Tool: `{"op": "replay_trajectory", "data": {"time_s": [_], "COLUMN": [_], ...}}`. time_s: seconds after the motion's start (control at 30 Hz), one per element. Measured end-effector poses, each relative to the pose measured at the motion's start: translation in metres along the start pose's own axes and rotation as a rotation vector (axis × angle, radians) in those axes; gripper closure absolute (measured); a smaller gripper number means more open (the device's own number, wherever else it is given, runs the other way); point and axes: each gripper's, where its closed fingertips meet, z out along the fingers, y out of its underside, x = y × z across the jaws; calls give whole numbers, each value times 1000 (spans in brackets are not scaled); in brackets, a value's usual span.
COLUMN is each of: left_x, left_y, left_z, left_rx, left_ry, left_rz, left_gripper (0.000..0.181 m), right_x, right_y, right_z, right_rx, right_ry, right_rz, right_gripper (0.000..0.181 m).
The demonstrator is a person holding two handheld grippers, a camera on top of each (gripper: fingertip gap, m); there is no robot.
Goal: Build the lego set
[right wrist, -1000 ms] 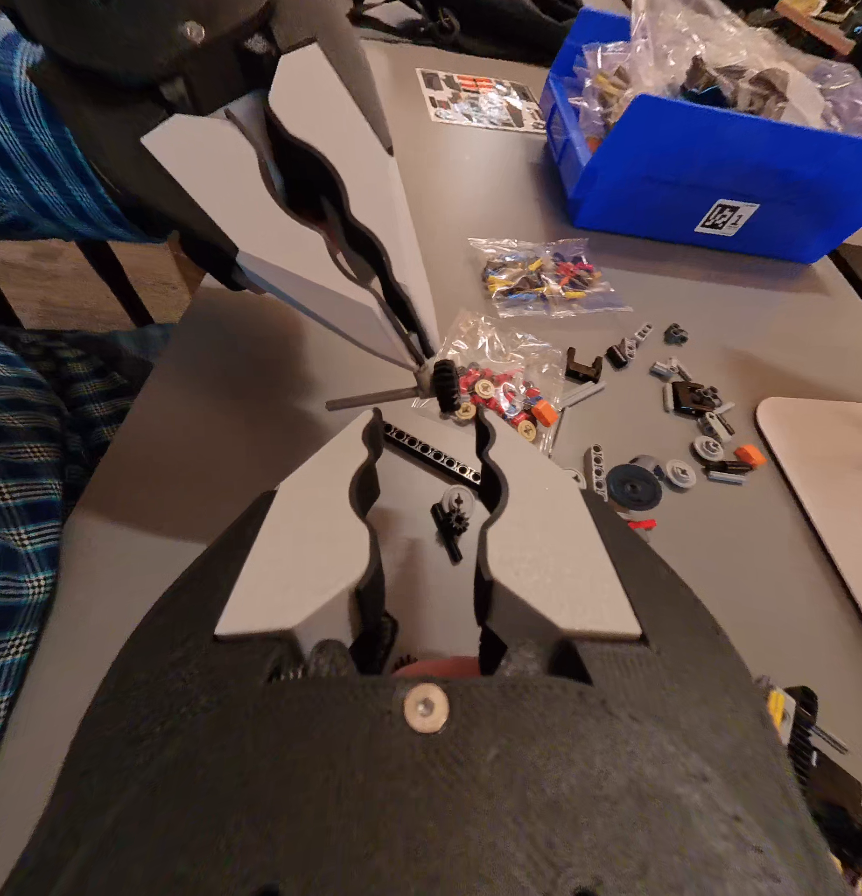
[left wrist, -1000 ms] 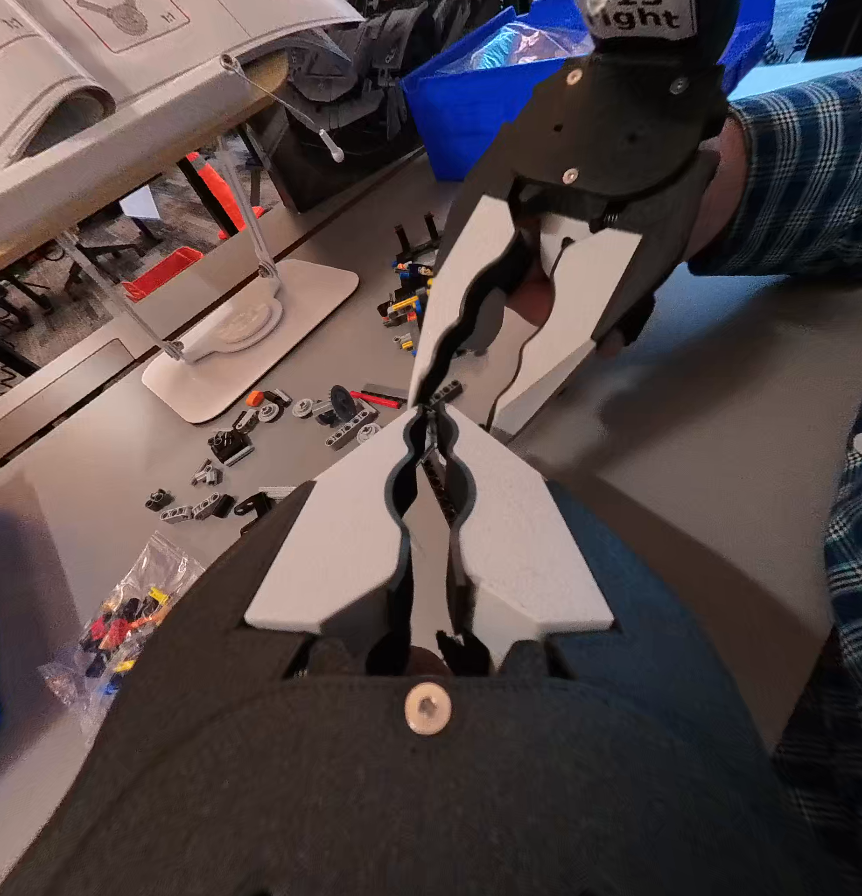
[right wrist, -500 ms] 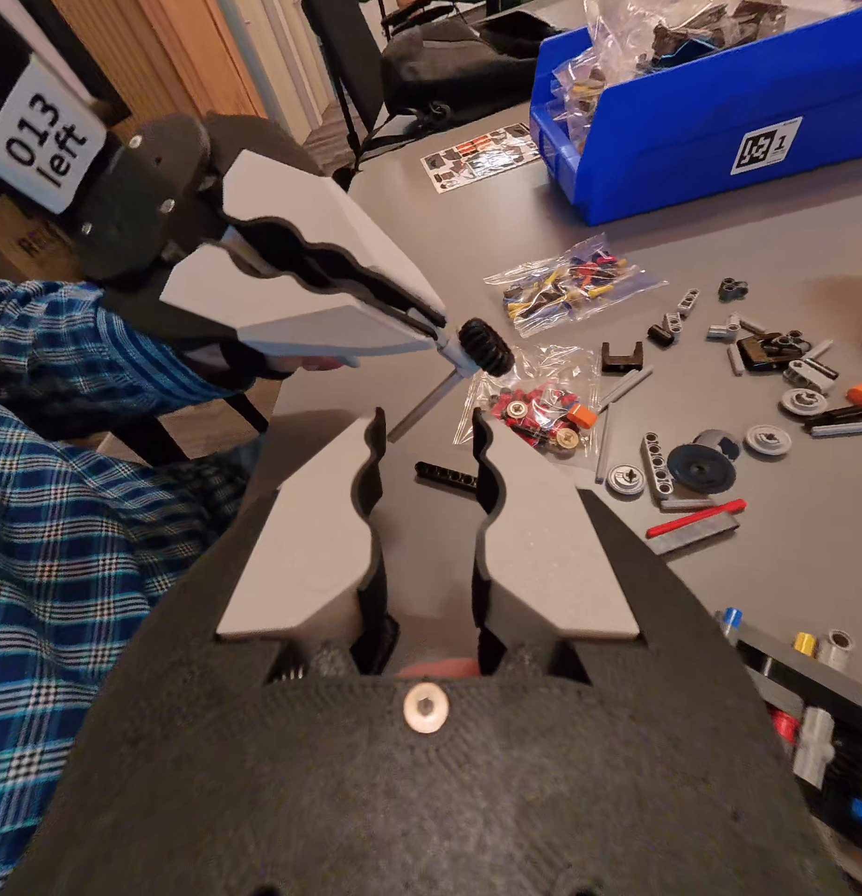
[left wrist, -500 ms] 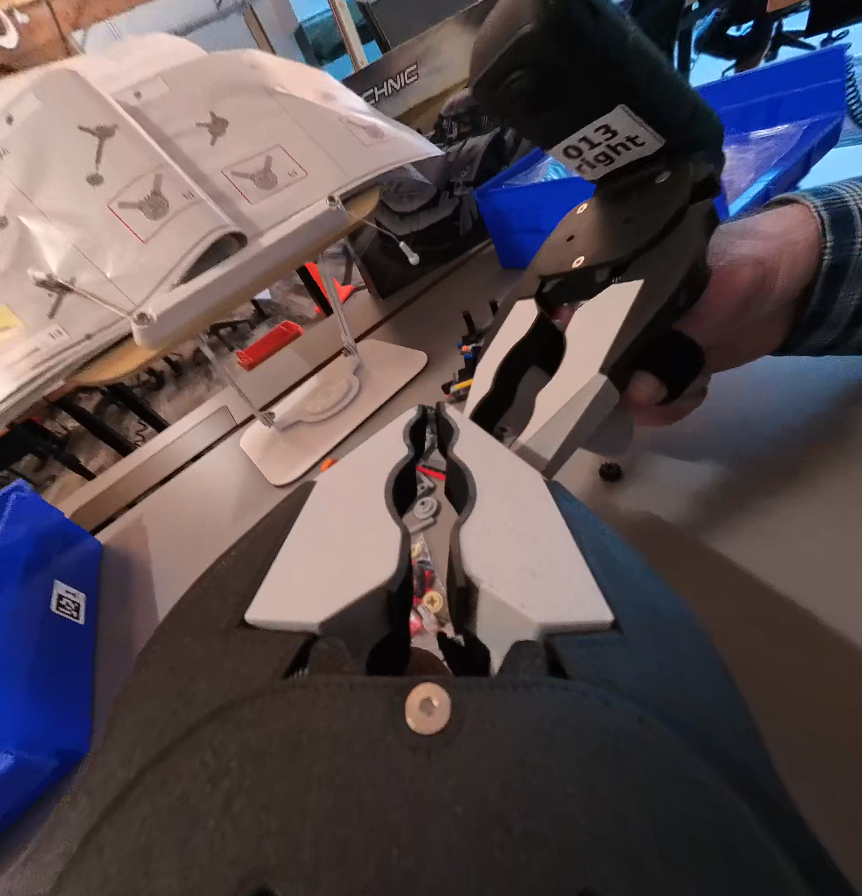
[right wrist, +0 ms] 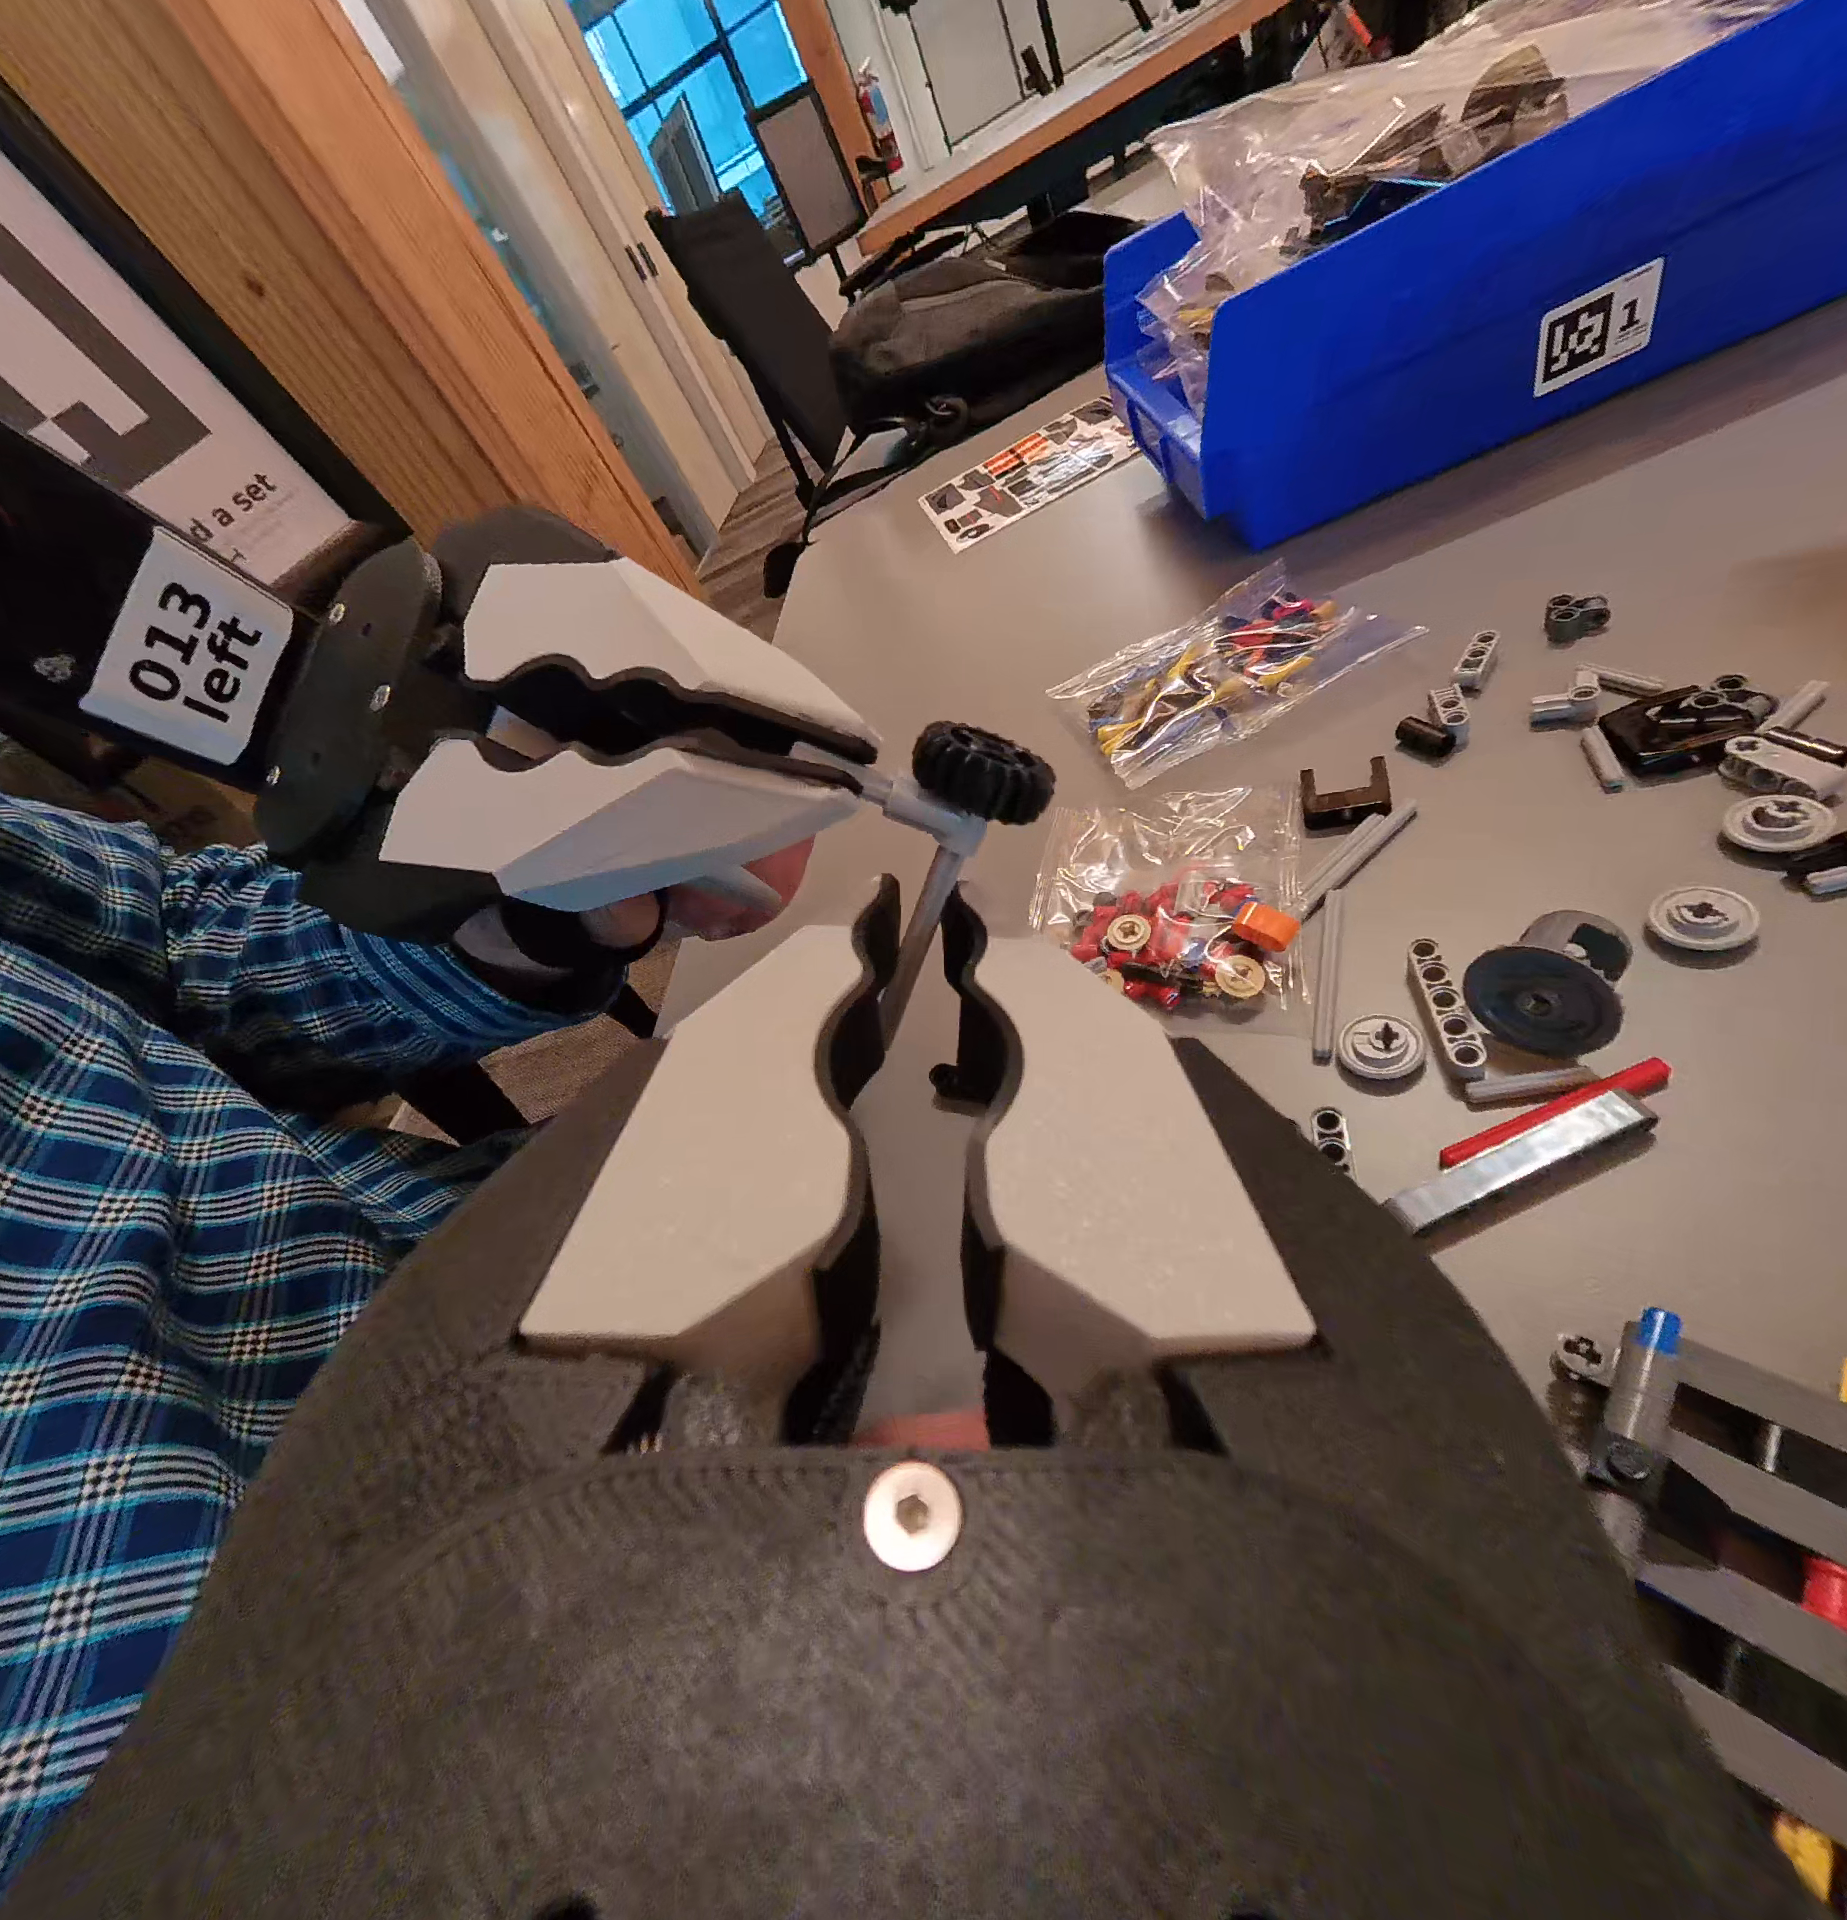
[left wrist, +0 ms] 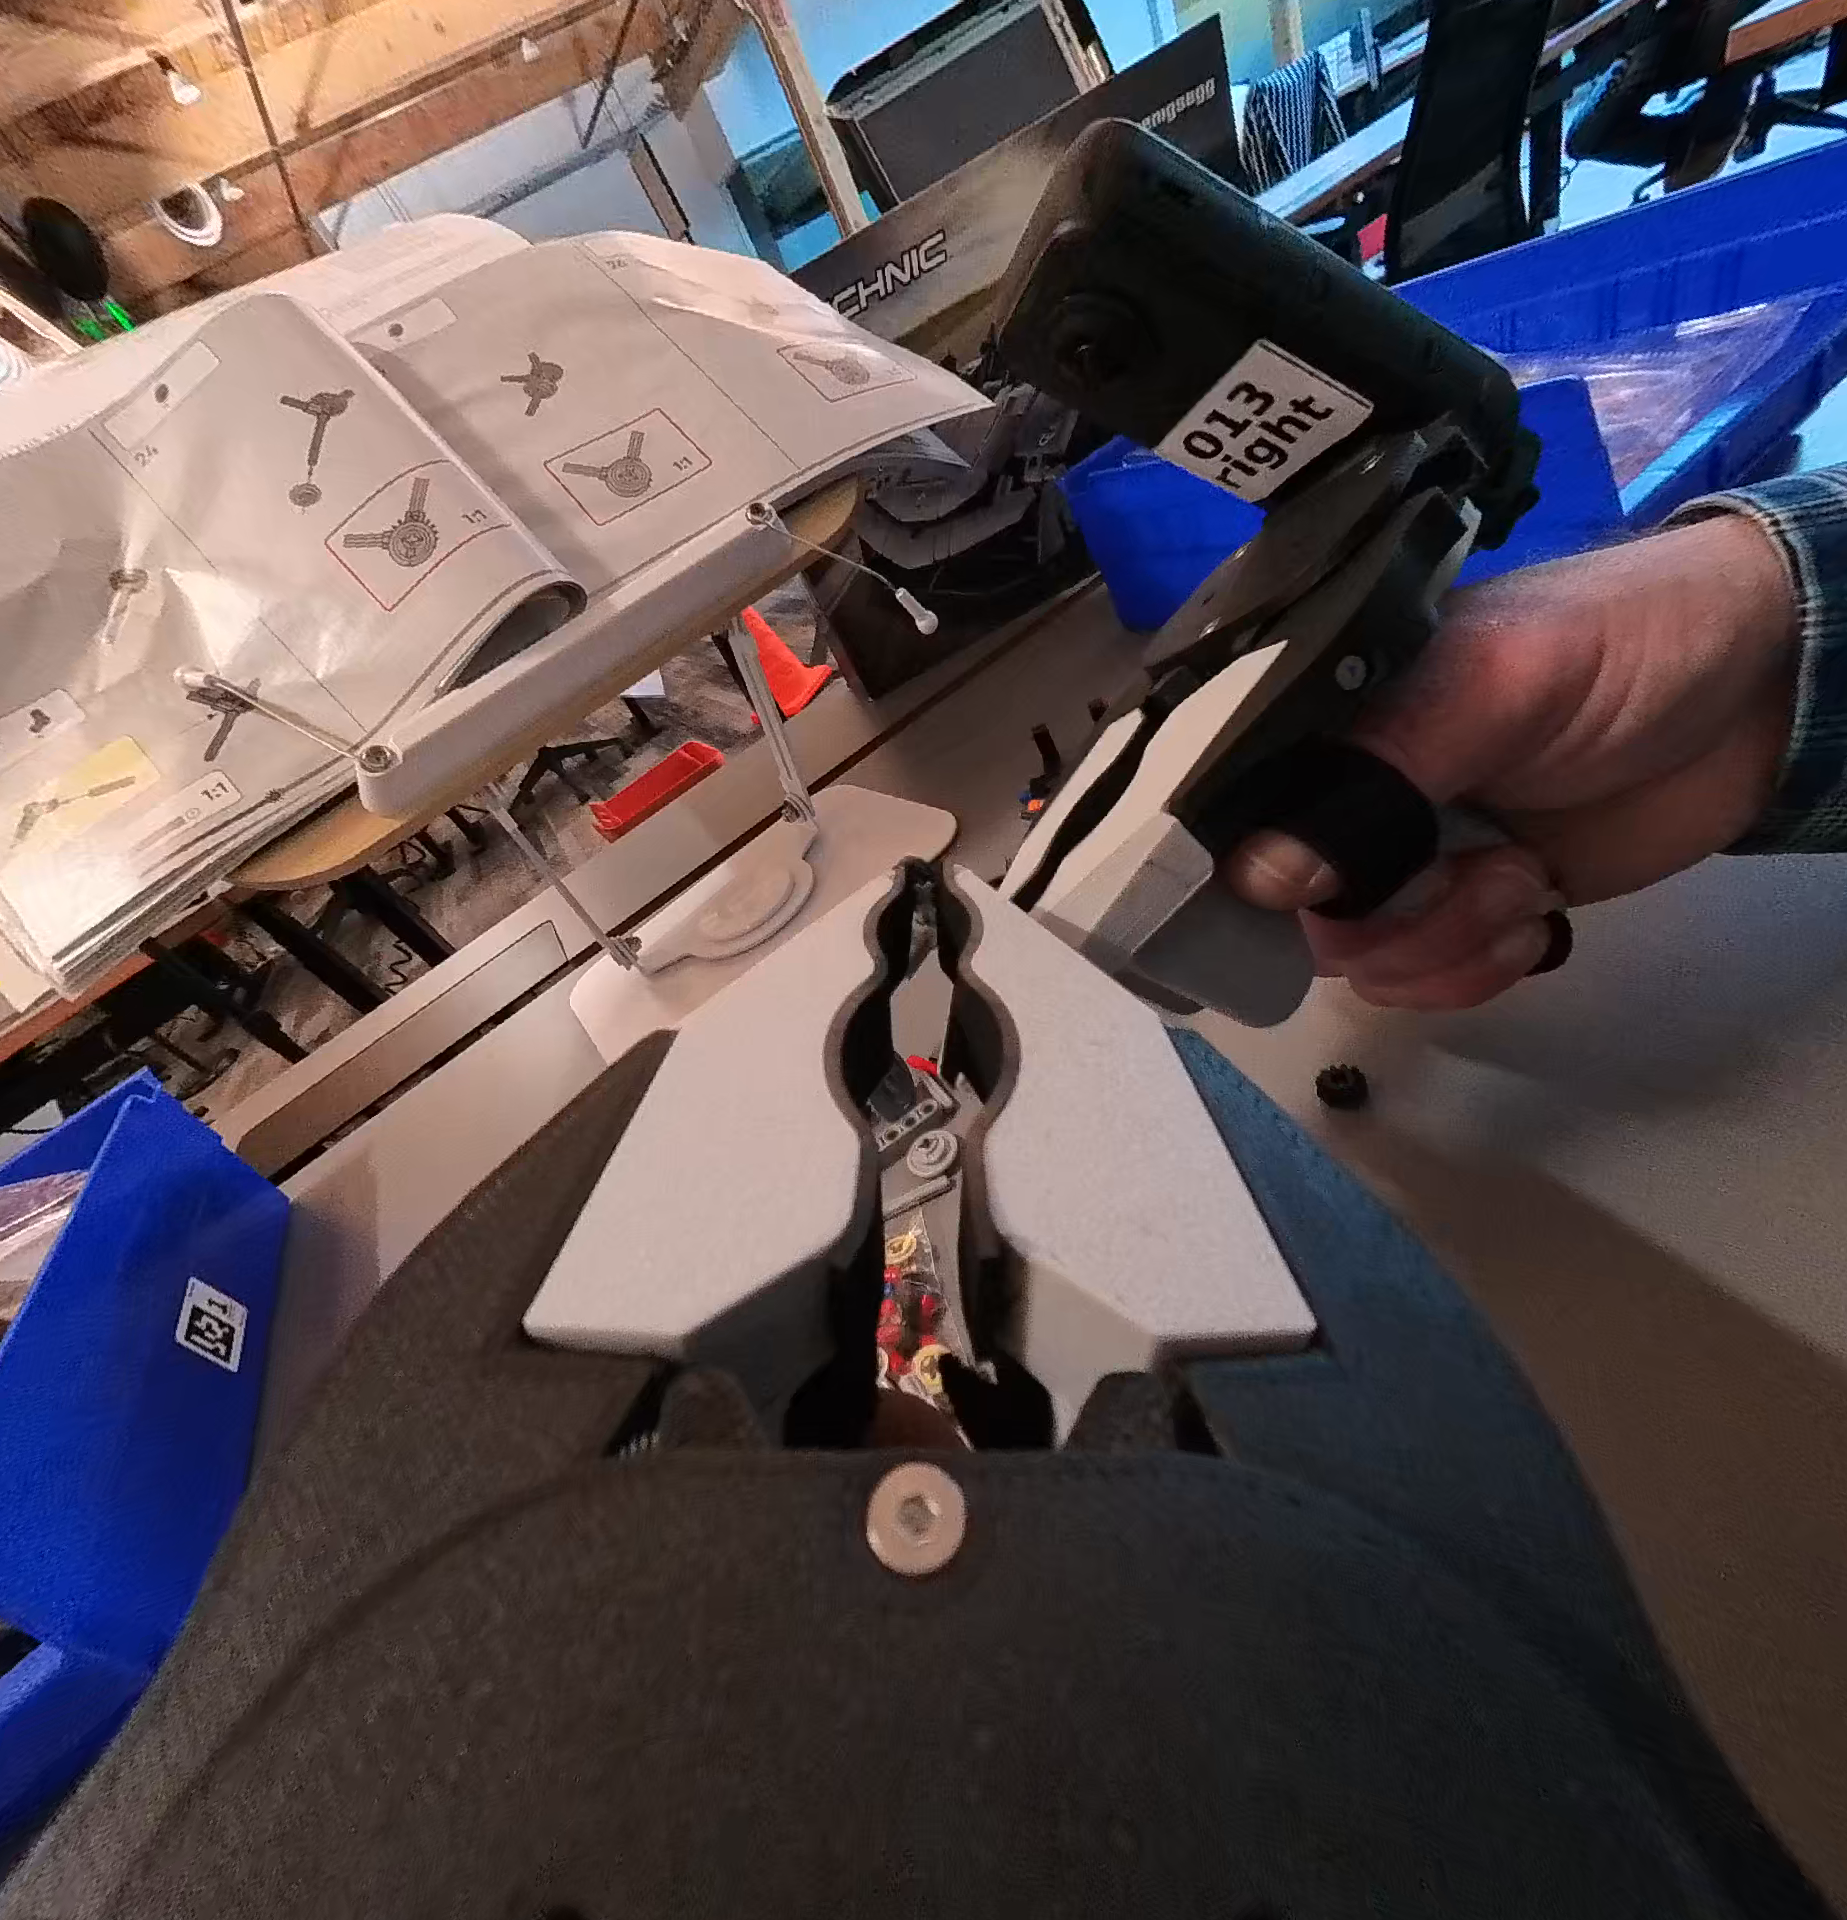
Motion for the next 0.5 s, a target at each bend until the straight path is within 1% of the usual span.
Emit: {"op": "replay_trajectory", "data": {"time_s": [0.17, 0.33, 0.5], "left_x": [3, 2, 0], "left_y": [2, 4, -2], "left_z": [1, 1, -4], "left_rx": [-4, -10, 15], "left_ry": [-1, -8, -7], "left_rz": [-8, -4, 8], "left_gripper": [178, 176, 171], "right_x": [6, 5, 9], "right_y": [-1, 0, 1], "right_z": [-5, -5, -6], "right_rx": [11, 12, 20], "right_ry": [7, -14, -11], "right_rz": [18, 37, 53], "right_gripper": [181, 181, 181]}}
